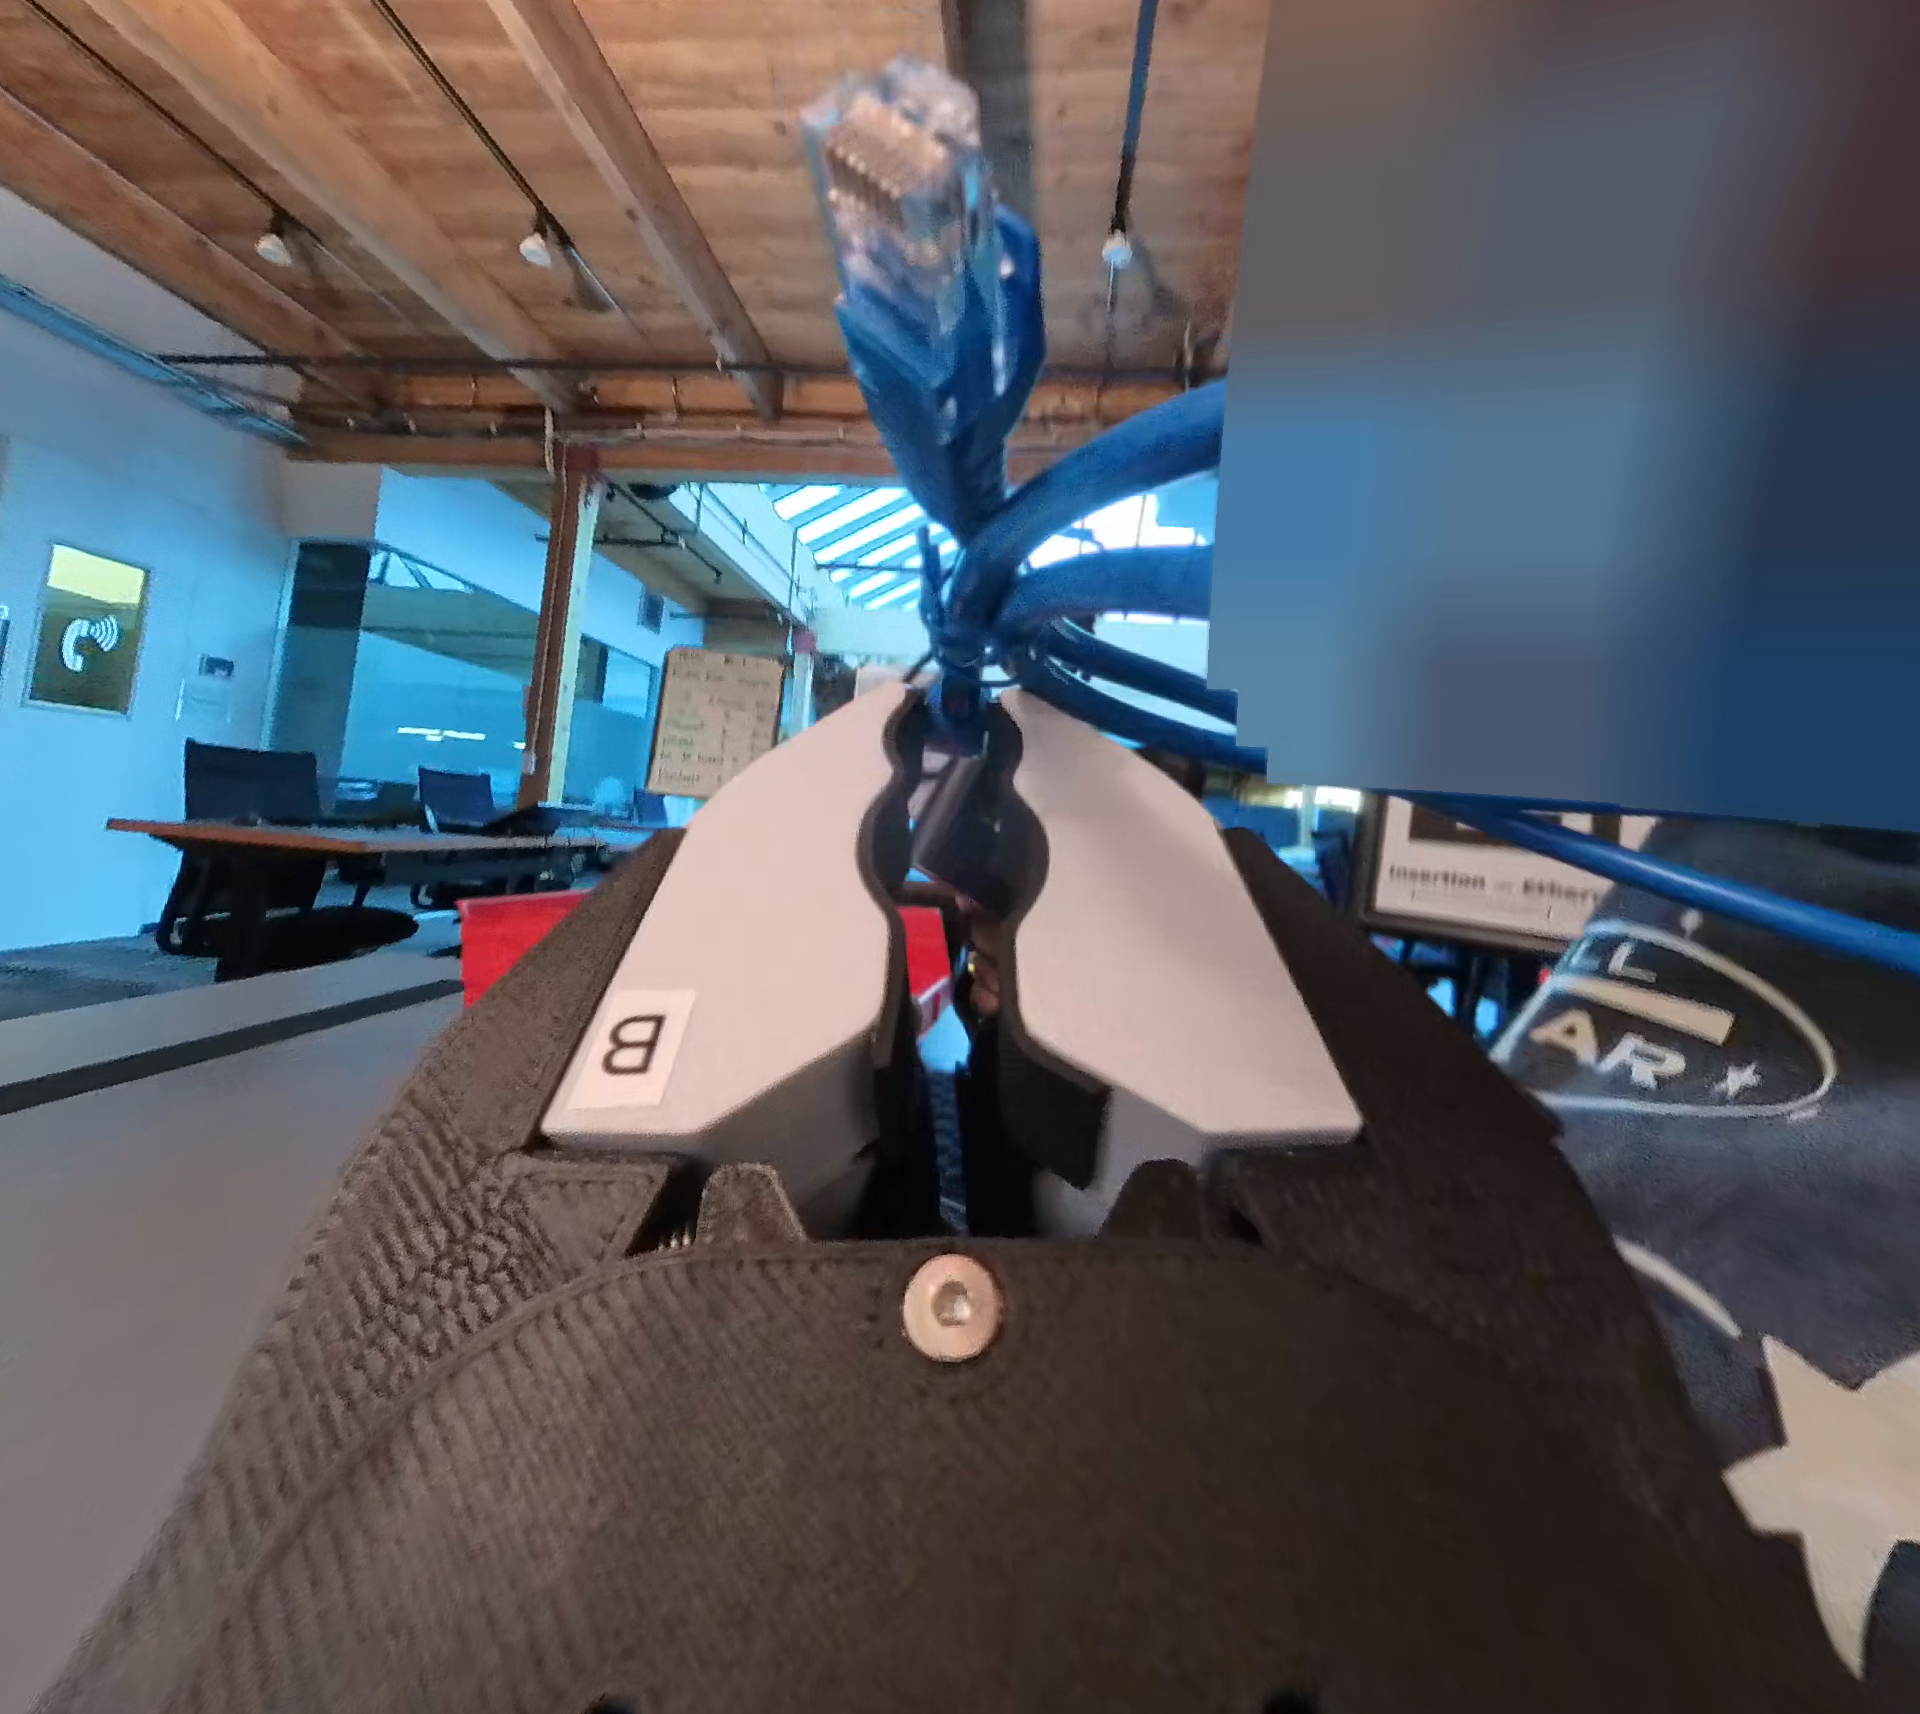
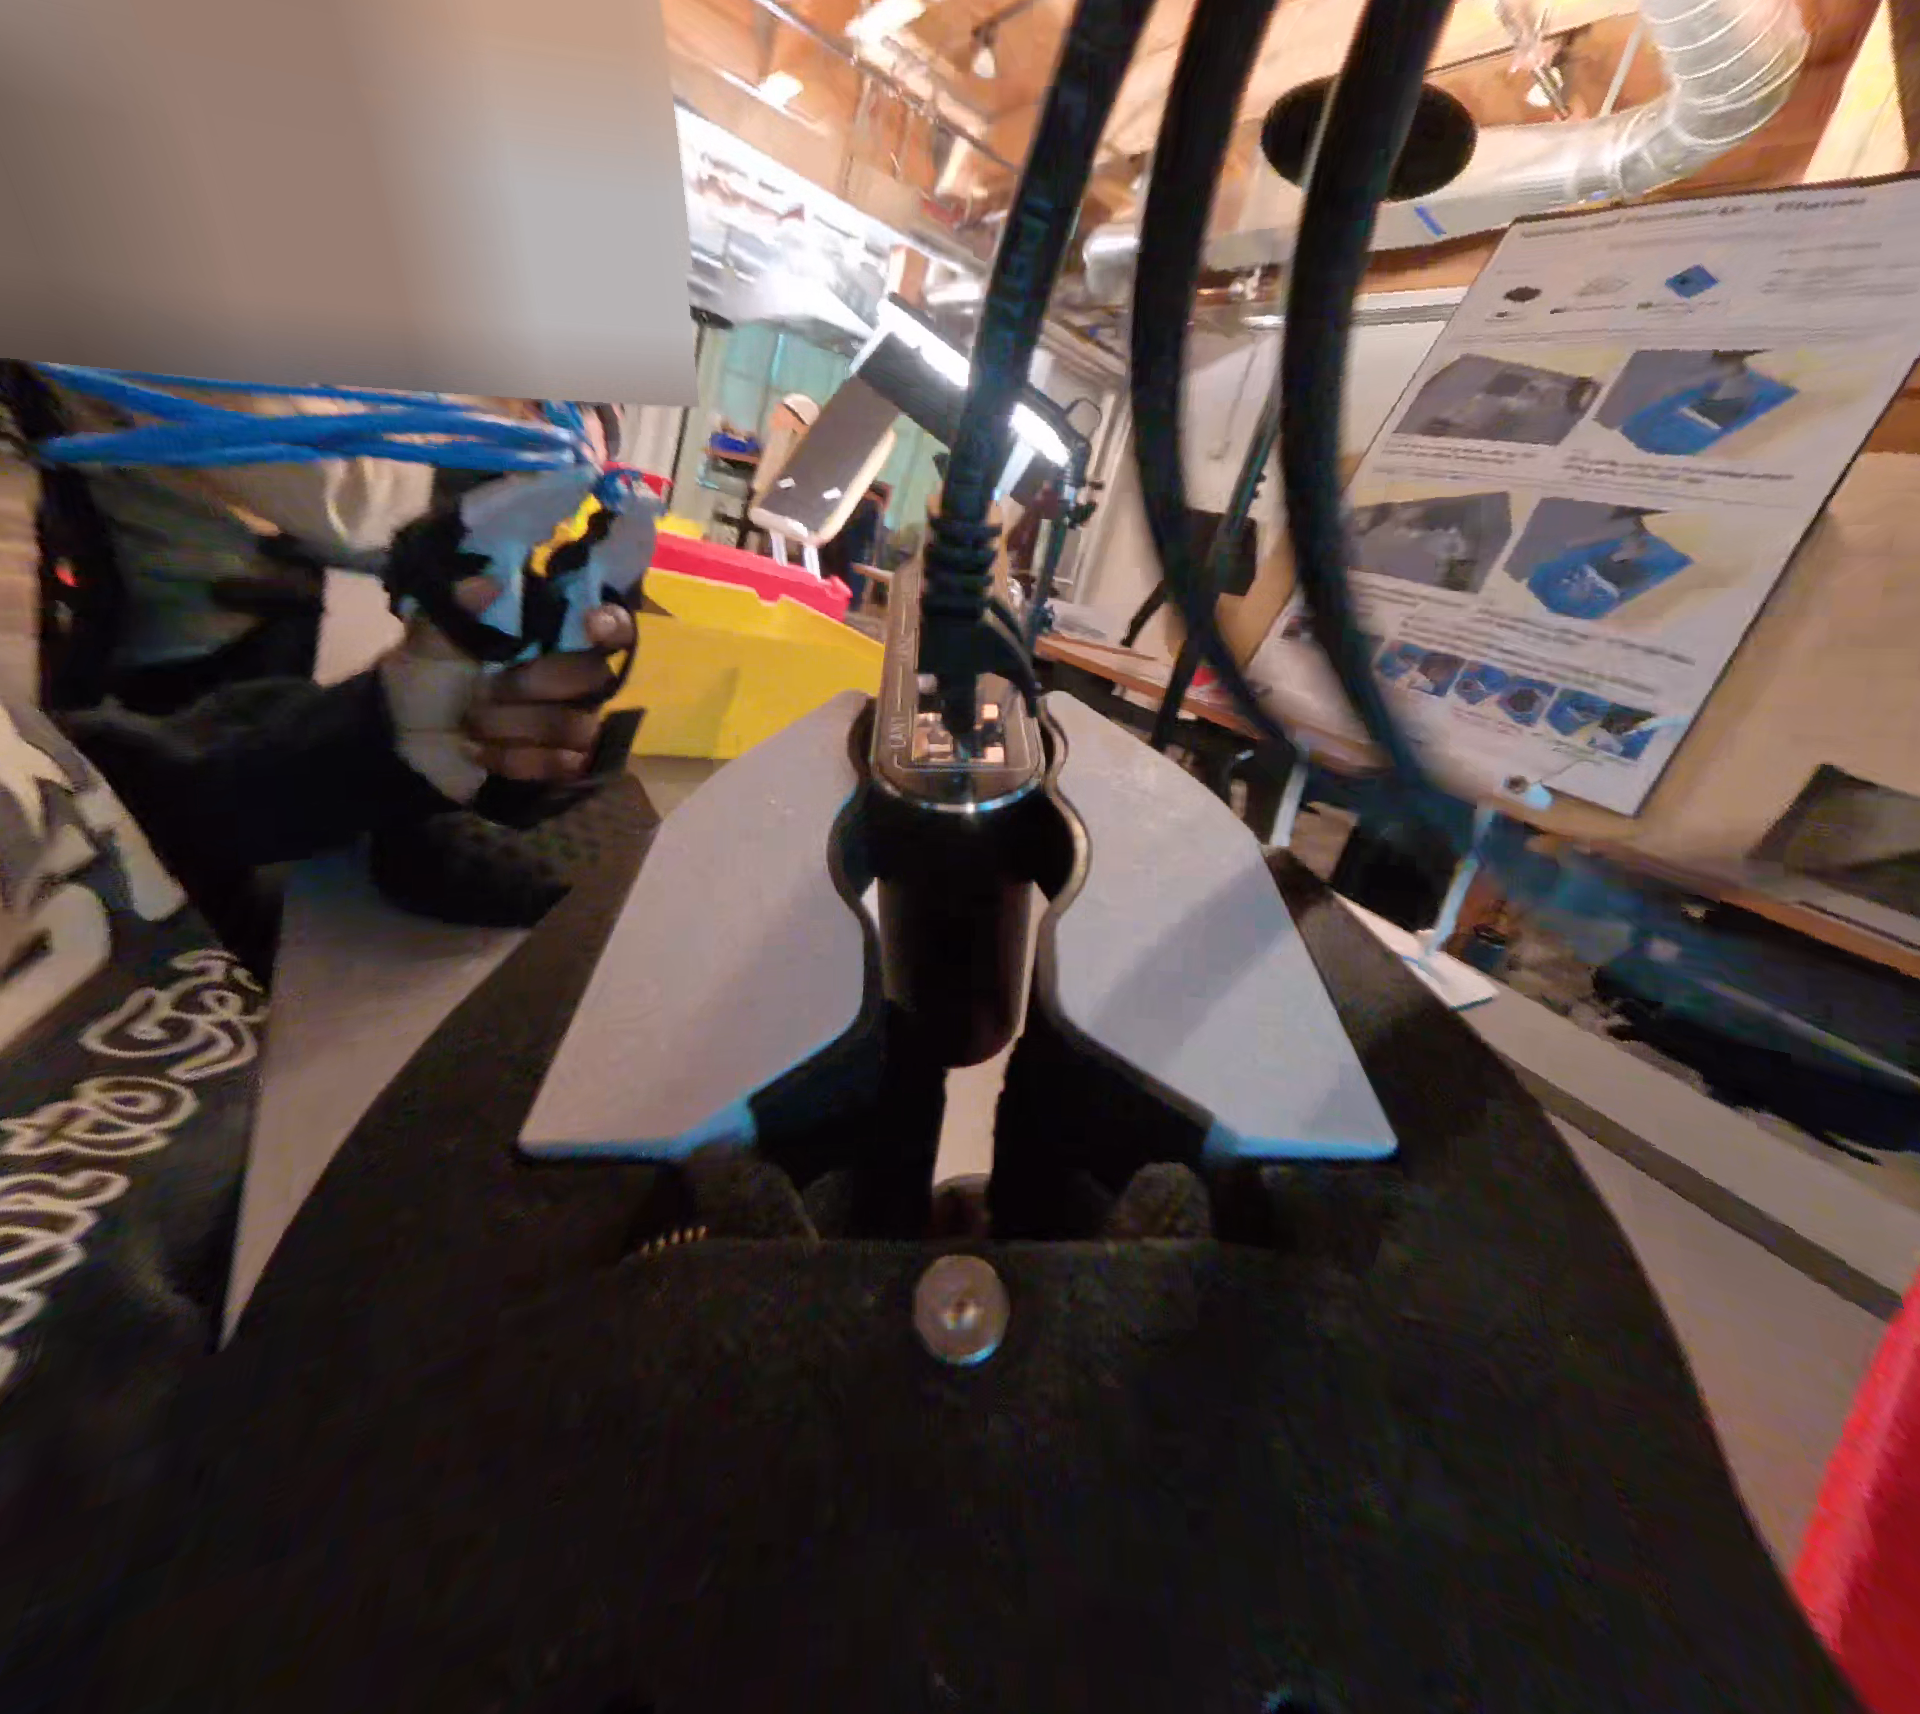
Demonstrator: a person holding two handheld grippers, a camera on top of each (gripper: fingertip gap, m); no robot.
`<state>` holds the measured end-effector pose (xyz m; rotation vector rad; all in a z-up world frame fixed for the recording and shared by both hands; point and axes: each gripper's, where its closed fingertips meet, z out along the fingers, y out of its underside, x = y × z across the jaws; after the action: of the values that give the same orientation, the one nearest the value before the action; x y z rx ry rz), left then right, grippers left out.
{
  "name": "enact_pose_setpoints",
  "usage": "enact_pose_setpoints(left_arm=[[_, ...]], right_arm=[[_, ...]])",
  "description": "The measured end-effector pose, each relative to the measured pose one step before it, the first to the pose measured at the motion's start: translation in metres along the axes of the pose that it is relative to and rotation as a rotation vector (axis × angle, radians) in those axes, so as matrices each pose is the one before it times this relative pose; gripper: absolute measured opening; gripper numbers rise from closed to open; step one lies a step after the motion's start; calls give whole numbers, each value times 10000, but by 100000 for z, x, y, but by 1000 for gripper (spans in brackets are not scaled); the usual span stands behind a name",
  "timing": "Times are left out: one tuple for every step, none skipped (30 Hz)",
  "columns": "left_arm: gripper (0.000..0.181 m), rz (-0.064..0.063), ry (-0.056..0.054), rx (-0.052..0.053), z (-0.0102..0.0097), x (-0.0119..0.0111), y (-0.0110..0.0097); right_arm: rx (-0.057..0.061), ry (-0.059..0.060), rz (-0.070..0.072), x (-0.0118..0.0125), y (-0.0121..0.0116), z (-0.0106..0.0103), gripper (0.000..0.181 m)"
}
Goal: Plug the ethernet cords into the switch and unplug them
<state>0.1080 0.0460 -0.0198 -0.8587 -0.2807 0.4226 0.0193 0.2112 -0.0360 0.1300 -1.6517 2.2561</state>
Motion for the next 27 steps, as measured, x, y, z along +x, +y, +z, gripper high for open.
enact_pose_setpoints(left_arm=[[11, 251, 53, -299, 172, 254, 499], [11, 304, 47, -275, 159, 265, 423], [11, 392, 33, -215, 122, 278, 310], [11, 469, 14, -144, 105, 281, 189], [11, 472, 47, -92, 78, 344, 107], [11, 419, 36, -69, 86, 340, 79], [11, 405, -10, -58, 98, 296, 76], [11, 379, -41, -89, 149, 280, 123], [11, 404, -53, -108, 173, 292, 162], [11, 433, 44, -145, 215, 451, 201], [11, 324, 68, -192, 274, 454, 256], [11, 164, -18, -244, 308, 297, 323], [11, 64, -20, -174, 297, 264, 278], [11, -57, -63, -14, 258, 188, 150], [11, -169, -84, 131, 190, 114, 0], [11, -217, -92, 142, 141, 31, -31], [11, -171, -59, 88, 137, 34, -21], [11, -86, -56, -13, 134, 37, 74], [11, 25, -91, -36, 101, 41, 106], [11, 106, -84, -8, 97, 113, 105], [11, 134, -175, -3, 93, 18, 117], [11, 157, -190, 31, 98, 6, 90], [11, 141, -134, -22, 105, 39, 165], [11, 150, -217, -36, 79, -111, 195], [11, 174, -211, -15, 17, -136, 175], [11, 159, -133, -18, -9, -56, 173], [11, 52, -112, -53, -11, -74, 197]], right_arm=[[-133, 11, -333, -368, 349, 507, 26], [-122, -12, -401, -438, 215, 499, 26], [-110, 63, -589, -430, 71, 472, 26], [-143, 70, -744, -500, 21, 457, 26], [-214, 83, -789, -523, 30, 430, 26], [-132, 184, -769, -435, -132, 376, 26], [-46, 76, -667, -568, -253, 315, 26], [-46, 73, -532, -558, -259, 312, 26], [-81, 76, -443, -543, -182, 285, 26], [-63, 37, -414, -563, -185, 229, 26], [-8, 67, -321, -419, -220, 163, 26], [-7, 131, -362, -247, -201, 83, 26], [-83, 179, -592, -134, -91, 54, 26], [-143, 175, -710, -86, 19, 36, 26], [-120, 125, -580, -84, 9, 14, 26], [-76, 75, -371, -119, -5, 4, 26], [-42, 85, -212, -68, -22, -2, 26], [-74, 90, -195, -37, 27, 23, 26], [-123, 98, -290, -45, 75, 55, 26], [-117, 80, -305, -74, 38, 54, 26], [-87, 64, -279, -139, -26, 67, 26], [-53, 46, -284, -192, -94, 55, 26], [-50, 12, -276, -256, -96, 52, 26], [-48, -14, -272, -312, -92, 46, 26], [-16, 22, -252, -253, -115, 33, 26], [-47, 30, -181, -199, -68, 45, 26], [-86, 29, -94, -141, 8, 68, 26]])
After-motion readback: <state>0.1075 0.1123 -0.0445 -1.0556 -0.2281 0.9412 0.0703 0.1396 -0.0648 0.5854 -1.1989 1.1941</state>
